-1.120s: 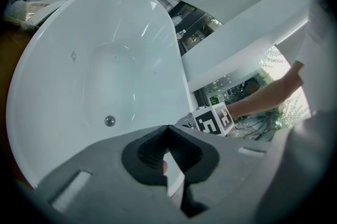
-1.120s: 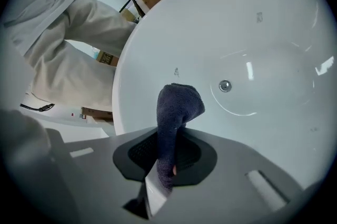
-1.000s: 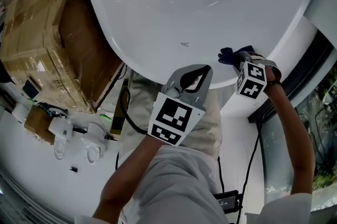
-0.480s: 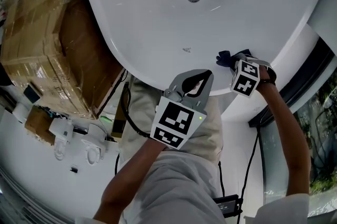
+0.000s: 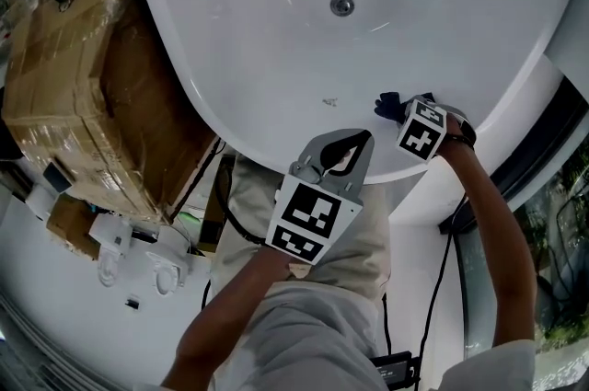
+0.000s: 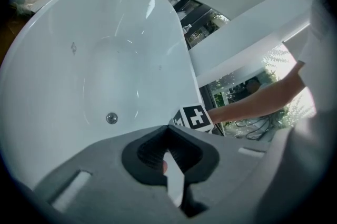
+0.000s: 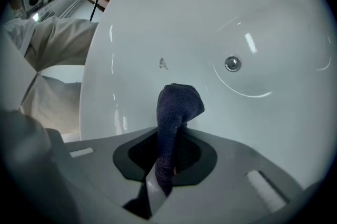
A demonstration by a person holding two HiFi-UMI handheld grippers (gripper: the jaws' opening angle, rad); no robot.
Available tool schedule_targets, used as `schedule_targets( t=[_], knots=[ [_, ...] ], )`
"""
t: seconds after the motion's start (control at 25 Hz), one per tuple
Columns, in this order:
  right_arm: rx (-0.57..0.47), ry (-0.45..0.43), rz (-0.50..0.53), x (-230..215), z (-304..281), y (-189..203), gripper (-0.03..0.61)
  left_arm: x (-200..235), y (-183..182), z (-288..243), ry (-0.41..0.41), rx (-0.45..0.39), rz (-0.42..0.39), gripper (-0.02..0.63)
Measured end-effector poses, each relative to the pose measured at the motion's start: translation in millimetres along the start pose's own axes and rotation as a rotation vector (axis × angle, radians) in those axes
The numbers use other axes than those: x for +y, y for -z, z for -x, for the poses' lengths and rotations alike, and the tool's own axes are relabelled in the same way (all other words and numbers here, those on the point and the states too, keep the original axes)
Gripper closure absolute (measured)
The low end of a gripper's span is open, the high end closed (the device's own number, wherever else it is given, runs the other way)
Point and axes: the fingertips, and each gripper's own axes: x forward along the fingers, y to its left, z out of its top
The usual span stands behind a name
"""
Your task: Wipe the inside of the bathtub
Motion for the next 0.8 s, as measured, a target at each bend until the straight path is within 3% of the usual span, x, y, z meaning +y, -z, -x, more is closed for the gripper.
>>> schedule_targets(
  t=[0.8],
  knots=[
    [0.018,0.046,-0.053,-55.1,-50.2,-27.2,0.528,33.7,38.3,-29.5,0.000,0.030,0.026,0.615]
  ],
)
